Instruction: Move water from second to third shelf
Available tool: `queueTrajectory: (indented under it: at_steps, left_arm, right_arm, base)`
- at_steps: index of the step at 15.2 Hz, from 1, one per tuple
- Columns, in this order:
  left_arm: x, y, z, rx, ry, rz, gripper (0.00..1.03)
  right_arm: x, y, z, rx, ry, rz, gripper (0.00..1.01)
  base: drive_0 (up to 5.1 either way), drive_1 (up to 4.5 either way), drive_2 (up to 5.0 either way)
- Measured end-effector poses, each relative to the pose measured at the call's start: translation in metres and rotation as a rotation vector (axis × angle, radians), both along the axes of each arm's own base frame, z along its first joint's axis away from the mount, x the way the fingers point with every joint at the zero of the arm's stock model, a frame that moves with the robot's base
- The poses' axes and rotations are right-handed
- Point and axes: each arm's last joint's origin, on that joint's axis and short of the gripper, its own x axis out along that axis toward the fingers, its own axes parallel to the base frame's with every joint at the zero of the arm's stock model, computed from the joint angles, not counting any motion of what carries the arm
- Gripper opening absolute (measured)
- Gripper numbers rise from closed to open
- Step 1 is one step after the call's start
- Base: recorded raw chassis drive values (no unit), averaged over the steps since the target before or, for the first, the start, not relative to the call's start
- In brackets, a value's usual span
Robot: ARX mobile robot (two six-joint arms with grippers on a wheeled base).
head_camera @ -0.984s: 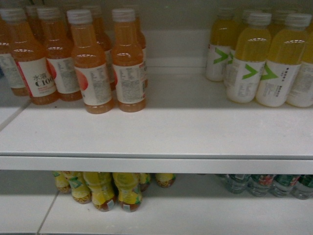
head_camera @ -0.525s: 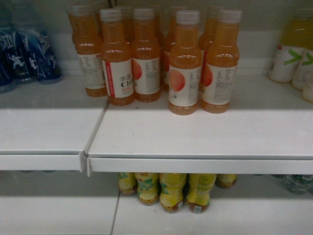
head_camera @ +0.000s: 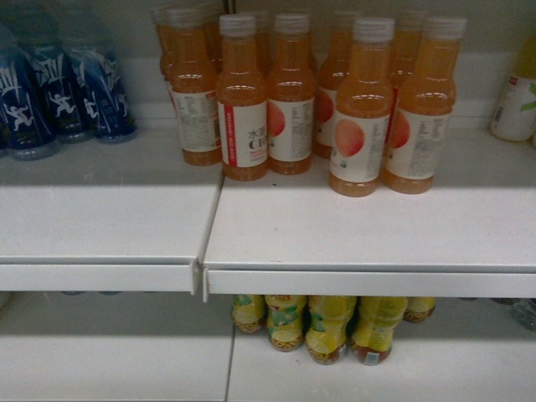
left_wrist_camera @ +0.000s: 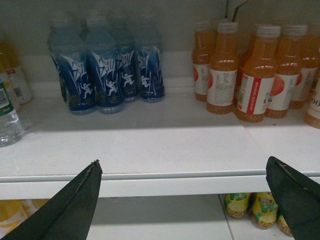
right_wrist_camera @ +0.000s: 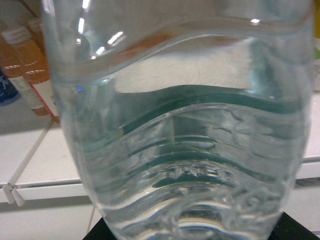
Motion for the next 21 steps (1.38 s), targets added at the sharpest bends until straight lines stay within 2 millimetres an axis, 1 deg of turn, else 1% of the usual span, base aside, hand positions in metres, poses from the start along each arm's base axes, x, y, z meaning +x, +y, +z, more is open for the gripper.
queueTrajectory:
  at_steps: [21]
  left_arm:
    - [0.0000, 0.0000, 0.0000, 0.000, 0.000, 0.000, 0.98]
  right_arm:
    - [0.0000, 0.0000, -0.0007, -0.001, 0.006, 0.001, 0.39]
  base:
    - [-4.8, 2.34, 2.3]
